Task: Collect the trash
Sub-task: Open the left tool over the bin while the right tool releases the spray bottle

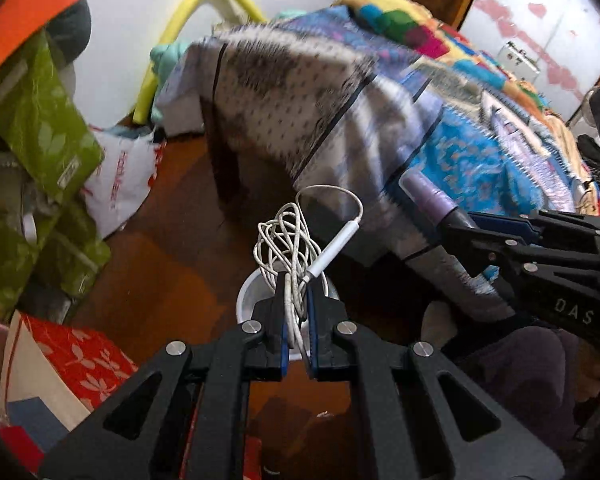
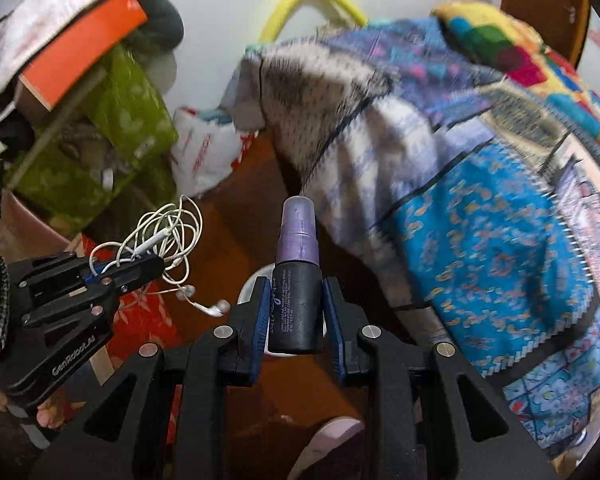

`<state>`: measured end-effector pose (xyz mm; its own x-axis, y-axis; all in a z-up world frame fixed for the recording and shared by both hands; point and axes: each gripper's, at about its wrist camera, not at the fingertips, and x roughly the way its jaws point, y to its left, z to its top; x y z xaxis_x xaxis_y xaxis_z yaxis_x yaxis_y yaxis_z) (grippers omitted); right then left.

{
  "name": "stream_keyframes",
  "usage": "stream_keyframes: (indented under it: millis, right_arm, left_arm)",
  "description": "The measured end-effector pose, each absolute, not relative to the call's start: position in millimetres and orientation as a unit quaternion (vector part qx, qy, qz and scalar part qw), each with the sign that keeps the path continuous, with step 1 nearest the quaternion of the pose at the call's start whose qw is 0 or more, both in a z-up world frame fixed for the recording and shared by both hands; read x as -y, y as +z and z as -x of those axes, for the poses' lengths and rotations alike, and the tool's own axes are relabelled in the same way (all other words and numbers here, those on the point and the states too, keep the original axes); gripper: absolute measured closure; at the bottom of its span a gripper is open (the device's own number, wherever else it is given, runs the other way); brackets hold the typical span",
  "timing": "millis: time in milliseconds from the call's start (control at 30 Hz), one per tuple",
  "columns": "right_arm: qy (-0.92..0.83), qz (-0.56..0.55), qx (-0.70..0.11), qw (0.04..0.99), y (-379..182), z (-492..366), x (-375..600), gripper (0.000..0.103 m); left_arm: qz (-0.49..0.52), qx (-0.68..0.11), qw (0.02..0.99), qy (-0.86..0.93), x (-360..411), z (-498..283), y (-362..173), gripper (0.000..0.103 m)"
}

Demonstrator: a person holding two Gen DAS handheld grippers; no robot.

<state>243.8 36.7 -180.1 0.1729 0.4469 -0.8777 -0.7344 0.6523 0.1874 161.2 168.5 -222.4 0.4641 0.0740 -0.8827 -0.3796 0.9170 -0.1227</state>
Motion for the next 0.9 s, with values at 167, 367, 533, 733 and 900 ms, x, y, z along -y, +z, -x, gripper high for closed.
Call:
stream_keyframes:
  millis: [167, 367, 533, 733, 900]
  right_arm:
    - [0.401, 0.143, -0.547, 0.721, -209.3, -251.4, -57.6, 0.079]
    - [0.43, 0.131, -0.572, 0.686, -222.9, -255.4, -80.3, 0.079]
    - [0.431, 0.117, -0.588, 0.675, -230.9, -258.7, -83.5, 0.066]
    - [0.409, 0.137, -0.578, 0.692, -227.5, -263.9, -69.1, 0.066]
    - [0.396, 0.137, -0.568, 0.708, -217.5, -270.0, -53.9, 0.066]
  left_arm:
    - [0.168, -0.523, 0.823, 0.148, -179.7, -162.4, -246.6, 0.097]
    - [0.177, -0.539, 0.808, 0.157, -187.0, -165.9, -260.9, 0.097]
    - [0.177, -0.549, 0.803, 0.152, -186.7, -173.6, -268.7, 0.097]
    - [0.172, -0.558, 0.797, 0.155, -184.5, -191.3, -276.9, 0.097]
    - [0.168, -0.567, 0.788, 0.17, -184.9, -205.3, -282.8, 0.068]
